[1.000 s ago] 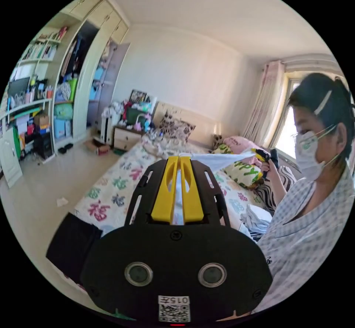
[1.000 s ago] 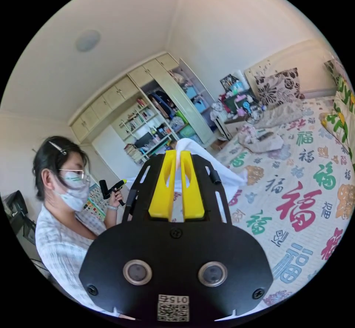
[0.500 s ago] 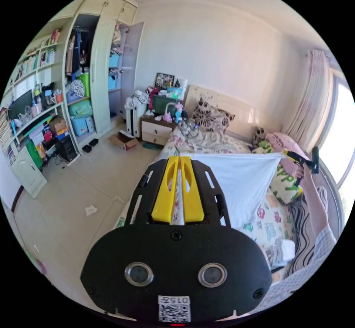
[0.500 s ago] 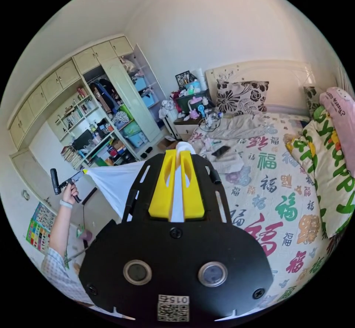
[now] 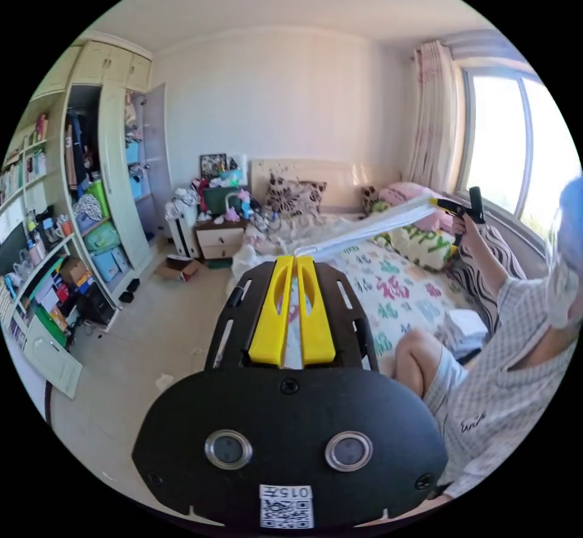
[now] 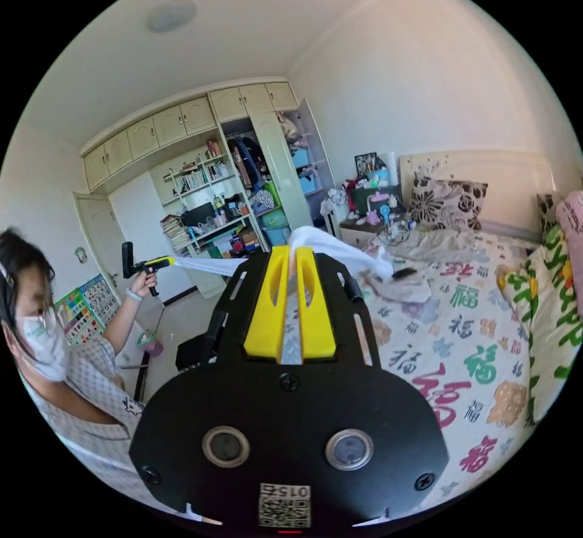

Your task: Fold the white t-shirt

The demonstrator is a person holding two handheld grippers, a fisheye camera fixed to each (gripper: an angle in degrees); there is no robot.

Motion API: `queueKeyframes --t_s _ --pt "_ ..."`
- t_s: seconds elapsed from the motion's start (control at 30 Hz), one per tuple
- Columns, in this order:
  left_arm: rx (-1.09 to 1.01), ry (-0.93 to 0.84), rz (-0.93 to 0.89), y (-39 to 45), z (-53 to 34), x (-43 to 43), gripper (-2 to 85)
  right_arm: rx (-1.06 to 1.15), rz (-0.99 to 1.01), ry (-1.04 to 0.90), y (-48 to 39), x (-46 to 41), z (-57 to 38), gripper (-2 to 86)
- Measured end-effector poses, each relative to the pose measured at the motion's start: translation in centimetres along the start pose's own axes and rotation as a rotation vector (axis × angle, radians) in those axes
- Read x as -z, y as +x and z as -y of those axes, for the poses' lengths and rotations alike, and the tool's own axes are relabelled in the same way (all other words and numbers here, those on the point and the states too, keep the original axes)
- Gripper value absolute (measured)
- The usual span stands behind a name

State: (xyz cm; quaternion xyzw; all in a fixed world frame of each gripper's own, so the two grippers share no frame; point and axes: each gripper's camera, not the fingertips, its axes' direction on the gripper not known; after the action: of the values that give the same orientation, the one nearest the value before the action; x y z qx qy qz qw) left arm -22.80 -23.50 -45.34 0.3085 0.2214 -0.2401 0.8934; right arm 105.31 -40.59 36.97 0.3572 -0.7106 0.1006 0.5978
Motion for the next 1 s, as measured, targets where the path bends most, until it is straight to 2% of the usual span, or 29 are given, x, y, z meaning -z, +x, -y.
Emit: queueKeyframes --t_s 0.13,0.27,0.43,0.5,0.7,0.87,1.0 --pt "0.041 -0.276 -0.127 -0.5 -8.9 -9.9 0.0 -0.216 0.015 -0.229 7.0 -6.6 -11.7 0.6" --pt "0.031 -0.549 -0.149 -1.0 -15.1 -19.3 0.0 -0.329 -0.054 -0.484 12.2 -13.9 -19.5 0.6" --pt "-0.035 -0.821 -0.186 -0.6 -20.1 -27.8 0.0 -0.187 -0.212 -0.839 13.5 -21.2 -25.7 0.6" --pt "-0.081 -0.88 -0.186 -0.5 -20.8 -29.2 0.0 -0.129 -0.221 -0.906 13.4 -22.3 -26.6 0.6" --pt "-0.159 -0.903 -0.171 -0.8 -21.7 -31.6 0.1 -0.246 -0.174 -0.921 17.2 -23.4 -27.1 1.5" --pt "-0.203 -0.997 -0.134 -1.4 -23.6 -35.1 0.2 -0.337 -0.088 -0.966 20.8 -25.3 -28.1 3.8" --pt "-0.177 -1.033 -0.137 -3.4 -24.0 -36.5 0.4 -0.358 -0.202 -0.906 23.2 -24.2 -26.6 5.8"
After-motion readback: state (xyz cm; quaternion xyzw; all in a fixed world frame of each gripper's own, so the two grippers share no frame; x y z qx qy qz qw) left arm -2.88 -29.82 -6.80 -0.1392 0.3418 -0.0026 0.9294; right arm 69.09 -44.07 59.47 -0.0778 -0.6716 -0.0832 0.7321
